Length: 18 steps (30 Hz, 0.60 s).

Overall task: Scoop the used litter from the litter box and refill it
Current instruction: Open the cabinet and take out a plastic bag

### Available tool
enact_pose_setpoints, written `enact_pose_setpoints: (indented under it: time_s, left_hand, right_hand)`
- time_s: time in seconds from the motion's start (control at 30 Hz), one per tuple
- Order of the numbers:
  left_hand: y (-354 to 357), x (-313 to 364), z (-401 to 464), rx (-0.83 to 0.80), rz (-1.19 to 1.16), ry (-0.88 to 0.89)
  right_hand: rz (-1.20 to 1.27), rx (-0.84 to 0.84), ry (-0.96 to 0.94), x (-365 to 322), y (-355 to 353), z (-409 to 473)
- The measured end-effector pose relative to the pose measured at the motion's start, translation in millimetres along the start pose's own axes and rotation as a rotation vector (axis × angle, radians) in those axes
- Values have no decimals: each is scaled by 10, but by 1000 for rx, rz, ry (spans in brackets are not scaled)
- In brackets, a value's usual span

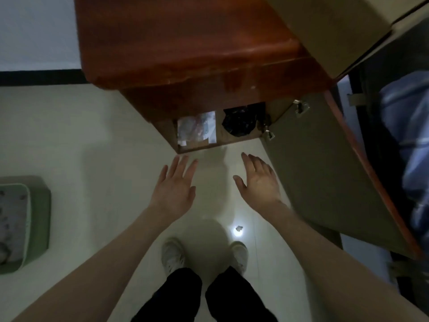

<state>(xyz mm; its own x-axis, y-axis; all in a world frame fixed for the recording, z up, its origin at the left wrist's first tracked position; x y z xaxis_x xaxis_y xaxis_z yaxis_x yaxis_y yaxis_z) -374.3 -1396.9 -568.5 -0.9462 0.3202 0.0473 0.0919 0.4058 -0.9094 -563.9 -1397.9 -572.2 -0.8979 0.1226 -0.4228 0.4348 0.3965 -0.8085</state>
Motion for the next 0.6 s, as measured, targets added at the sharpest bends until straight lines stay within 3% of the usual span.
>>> enact_pose_setpoints:
  time_s: [0.27, 0.4, 0.47, 0.53, 0.6]
  left_hand:
    - [1164, -301, 1049, 186, -146, -85]
    - [1413, -352, 1672, 485, -256, -136]
    - [1455, -463, 2011, 605, -264, -213]
    - [1623, -611, 2322, 519, -351, -336]
    - [1782, -702, 2478, 410, -536, -456]
  right_hand:
    - [231, 51, -45, 277, 953, 1182]
    - [472, 79, -3, 452, 1452, 1898]
    - [722, 62, 52, 460, 1646, 2253]
    - [1039, -24, 157, 439, 1843, 2479]
    - [1206, -83, 240, 414, 1977, 2595]
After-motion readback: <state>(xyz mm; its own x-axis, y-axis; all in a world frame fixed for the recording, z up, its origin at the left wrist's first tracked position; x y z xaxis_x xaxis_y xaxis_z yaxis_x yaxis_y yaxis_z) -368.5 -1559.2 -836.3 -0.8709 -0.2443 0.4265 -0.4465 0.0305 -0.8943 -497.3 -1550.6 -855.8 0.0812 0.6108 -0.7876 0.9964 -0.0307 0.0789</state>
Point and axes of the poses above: each hand's wrist, its own z-axis towards the middle knuckle, its own y-axis out of the palm, x = y × z, the point moved 6 cm from there along z, towards the middle knuckle, and after that the axes turned 11 degrees about z, right-handed, at the moved point
